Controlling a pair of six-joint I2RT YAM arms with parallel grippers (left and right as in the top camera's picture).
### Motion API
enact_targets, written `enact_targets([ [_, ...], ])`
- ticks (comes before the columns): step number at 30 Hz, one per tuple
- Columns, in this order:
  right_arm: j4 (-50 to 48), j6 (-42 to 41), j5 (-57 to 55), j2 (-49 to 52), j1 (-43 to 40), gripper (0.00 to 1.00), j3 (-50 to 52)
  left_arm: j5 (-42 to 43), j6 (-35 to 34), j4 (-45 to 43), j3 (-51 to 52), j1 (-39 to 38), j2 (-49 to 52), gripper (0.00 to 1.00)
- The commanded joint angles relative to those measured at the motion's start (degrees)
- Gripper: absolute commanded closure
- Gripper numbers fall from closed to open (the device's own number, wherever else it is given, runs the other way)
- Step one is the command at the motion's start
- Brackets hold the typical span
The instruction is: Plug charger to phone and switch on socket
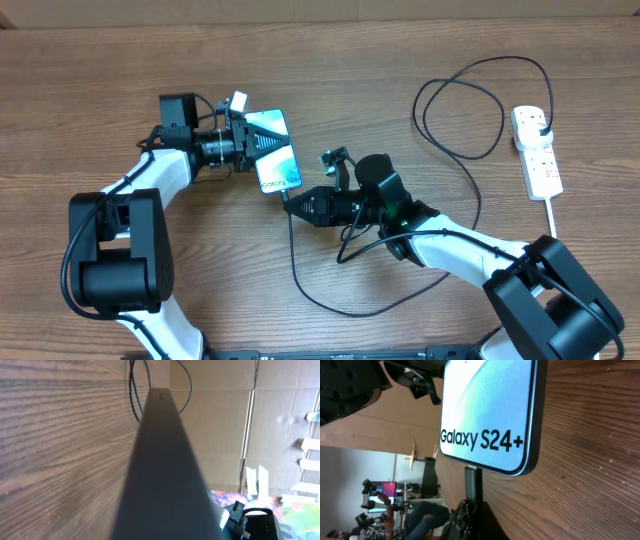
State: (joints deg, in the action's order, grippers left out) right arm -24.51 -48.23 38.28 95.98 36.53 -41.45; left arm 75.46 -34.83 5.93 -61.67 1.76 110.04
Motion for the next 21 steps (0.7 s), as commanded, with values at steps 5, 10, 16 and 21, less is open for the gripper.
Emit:
enact_targets([
  [5, -3.26, 0.02, -11.74, -0.83, -1.9, 0.96, -1.81, 11.41, -2.93, 5.09, 1.44, -2.03, -1.73, 0.96],
  [10, -3.72, -2.56, -12.76, -0.83, -1.9, 0.96, -1.81, 10.93, -3.13, 5.88, 1.44, -3.17, -1.73, 0.96],
  [16, -5.14, -2.82, -12.44, -0.83, -2.21, 0.96, -1.81, 8.74, -3.08, 5.81, 1.42, -3.39, -1.73, 0.96],
  [21, -7.65, -4.31, -10.36, -0.85, -3.56, 0.96, -1.86, 8.17, -3.08, 5.79, 1.42, -3.39, -1.73, 0.96],
])
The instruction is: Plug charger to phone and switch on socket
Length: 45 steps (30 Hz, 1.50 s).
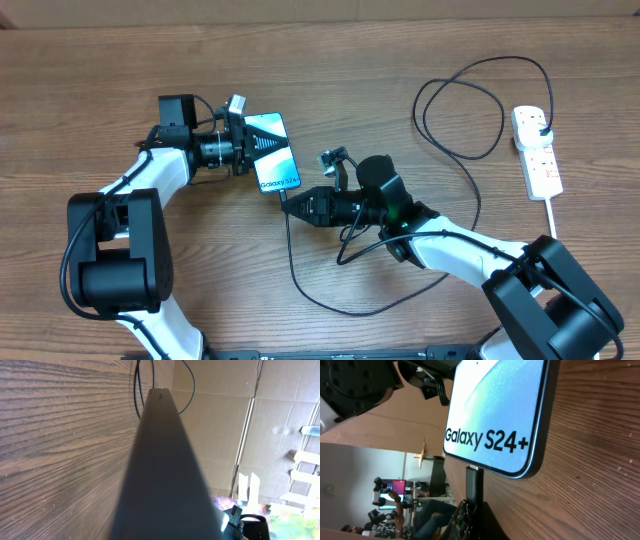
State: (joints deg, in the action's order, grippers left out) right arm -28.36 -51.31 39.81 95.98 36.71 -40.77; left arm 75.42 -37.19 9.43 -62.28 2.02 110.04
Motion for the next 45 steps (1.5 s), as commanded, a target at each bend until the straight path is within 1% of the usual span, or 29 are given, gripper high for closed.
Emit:
enact_targets([
  [1, -3.76, -1.2, -11.82, -0.83, -3.93, 0.96, -2.54, 8.24, -0.74, 2.32, 2.03, -3.69, -1.73, 0.96],
  [9, -3.74, -1.18, -11.8, -0.83, -4.28, 0.96, -2.82, 8.44, -0.72, 2.25, 2.03, -4.02, -1.73, 0.96],
  [10, -3.69, -1.16, -11.45, -0.83, -4.33, 0.8, -2.82, 8.44, -0.72, 2.12, 2.03, -4.02, -1.73, 0.96],
  [11, -3.65, -1.14, -11.08, -0.83, -4.33, 0.6, -2.82, 8.41, -0.72, 2.05, 2.03, -4.02, -1.73, 0.96],
  [12, -3.41, -0.94, -10.62, -0.83, -4.33, 0.49, -2.82, 8.44, -0.74, 1.86, 2.03, -4.02, -1.73, 0.96],
  [15, -1.38, -0.33, -8.63, -0.83, -4.33, 0.45, -2.8, 8.41, -0.74, 0.61, 2.03, -4.0, -1.73, 0.96],
  [18, 1.2, 2.32, -3.85, -0.85, -4.33, 0.42, -2.8, 8.41, -0.76, -0.39, 2.03, -3.91, -1.73, 0.96],
  [19, 1.99, 2.32, -1.9, -0.85, -4.33, 0.39, -2.8, 8.39, -0.76, -0.87, 2.03, -3.91, -1.73, 0.96],
  [22, 2.19, 2.27, 3.52, -0.98, -4.33, 0.27, -2.8, 8.15, -0.74, -2.54, 2.03, -3.93, -1.73, 0.96],
  [24, 3.23, 2.25, 5.62, -1.42, -4.33, 0.23, -2.8, 8.04, -0.74, -3.04, 2.03, -3.93, -1.73, 0.96],
  [26, 6.21, 2.32, 6.14, -2.43, -4.33, 0.21, -2.8, 7.96, -0.72, -3.98, 2.03, -3.93, -1.73, 0.96],
  [30, 13.73, 5.16, 6.14, -4.33, -4.33, 0.21, -2.8, 6.62, -0.72, -5.16, 2.03, -3.93, -1.73, 0.96],
  [32, 17.22, 6.73, 6.16, -4.59, -4.2, 0.19, -2.8, 5.64, -0.72, -5.11, 2.03, -3.93, -1.73, 0.96],
  [33, 18.73, 7.52, 6.19, -4.59, -3.96, 0.15, -2.8, 5.46, -0.72, -5.09, 2.03, -3.93, -1.73, 0.96],
  [34, 19.8, 8.17, 6.16, -4.59, -3.65, 0.07, -2.8, 5.31, -0.72, -5.05, 2.03, -3.93, -1.73, 0.96],
  [35, 20.15, 8.15, 6.19, -4.59, -3.39, 0.03, -2.8, 5.18, -0.72, -5.05, 2.03, -3.93, -1.73, 0.96],
  [36, 20.0, 8.15, 6.73, -4.59, -3.04, 0.0, -2.8, 5.07, -0.7, -5.03, 2.03, -3.93, -1.73, 0.96],
  [40, 17.2, 7.67, 9.38, -4.59, -1.66, 0.0, -2.8, 4.94, -0.5, -5.03, 2.03, -3.93, -1.73, 0.96],
  [43, 17.38, 6.19, 7.34, -4.59, -0.74, 0.0, -2.8, 4.9, -0.48, -5.05, 2.03, -3.93, -1.73, 0.96],
  [45, 18.53, 6.21, 4.0, -4.59, -0.26, 0.0, -2.8, 4.39, -0.48, -5.01, 2.03, -3.93, -1.73, 0.96],
])
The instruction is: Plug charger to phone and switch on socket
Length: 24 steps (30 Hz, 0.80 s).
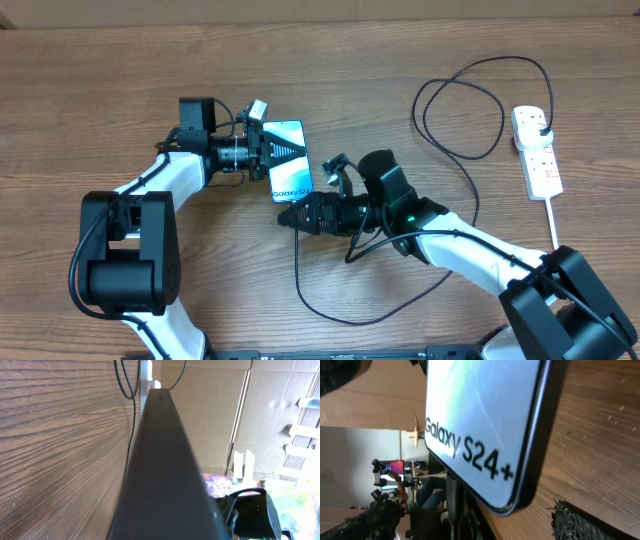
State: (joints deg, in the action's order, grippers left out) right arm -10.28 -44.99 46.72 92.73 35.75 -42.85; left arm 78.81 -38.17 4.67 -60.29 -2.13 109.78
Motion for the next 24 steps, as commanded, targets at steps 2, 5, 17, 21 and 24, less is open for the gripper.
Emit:
enact_targets([
  [2, 1.31, 0.76, -6.27, -1.33, 0.96, 0.0, -0.72, 0.17, 0.5, -0.22, 0.04, 0.22, -1.46, 0.96],
  [5, 0.35, 5.2, -8.57, -1.33, 0.76, 0.0, -0.72, 0.24, 0.5, -0.22, 0.04, 0.22, -1.46, 0.96],
  [17, -3.8, 2.56, -3.96, -1.33, 0.61, 0.68, -0.72, -0.28, 0.48, -0.24, 0.04, 0.17, -1.46, 0.96],
  [21, -6.51, 1.07, -2.95, -1.33, 0.61, 0.75, -0.72, -0.42, 0.48, -0.24, 0.04, 0.17, -1.46, 0.96],
  [24, -5.42, 1.11, -3.15, -1.33, 0.61, 0.79, -0.72, -0.39, 0.46, -0.24, 0.04, 0.17, -1.46, 0.96],
])
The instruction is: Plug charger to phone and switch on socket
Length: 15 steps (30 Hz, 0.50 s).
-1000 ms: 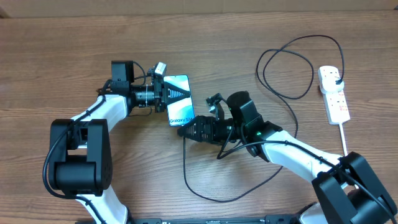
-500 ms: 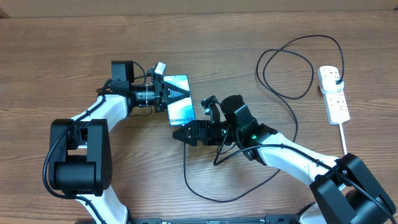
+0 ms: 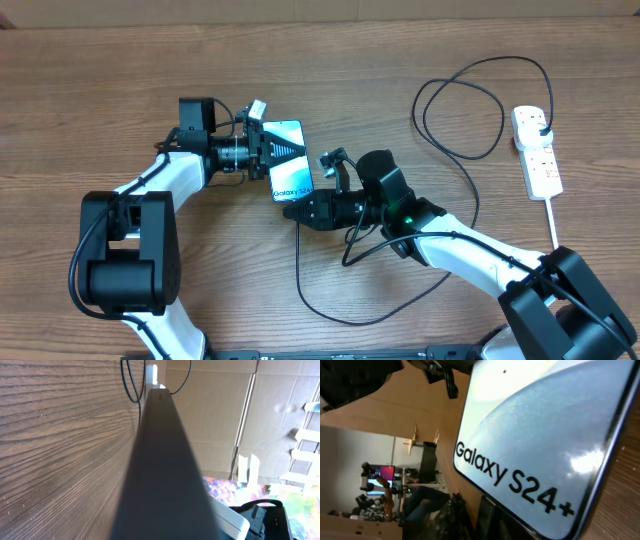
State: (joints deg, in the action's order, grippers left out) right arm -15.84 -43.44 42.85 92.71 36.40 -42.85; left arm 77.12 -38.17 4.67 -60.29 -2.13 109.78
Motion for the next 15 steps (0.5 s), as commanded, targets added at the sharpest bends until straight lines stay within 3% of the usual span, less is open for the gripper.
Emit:
enact_targets([
  [1, 0.59, -0.44, 0.72, -1.31, -0.04, 0.79, -0.72, 1.29, 0.46, -0.24, 0.04, 0.17, -1.46, 0.96],
  [7, 3.56, -0.46, 0.74, -1.31, -0.04, 0.73, -0.72, 1.29, 0.46, -0.24, 0.04, 0.17, -1.46, 0.96],
  [15, 3.85, -0.68, 1.11, -1.31, -0.04, 0.88, -0.72, 1.29, 0.48, -0.24, 0.04, 0.17, -1.46, 0.96],
])
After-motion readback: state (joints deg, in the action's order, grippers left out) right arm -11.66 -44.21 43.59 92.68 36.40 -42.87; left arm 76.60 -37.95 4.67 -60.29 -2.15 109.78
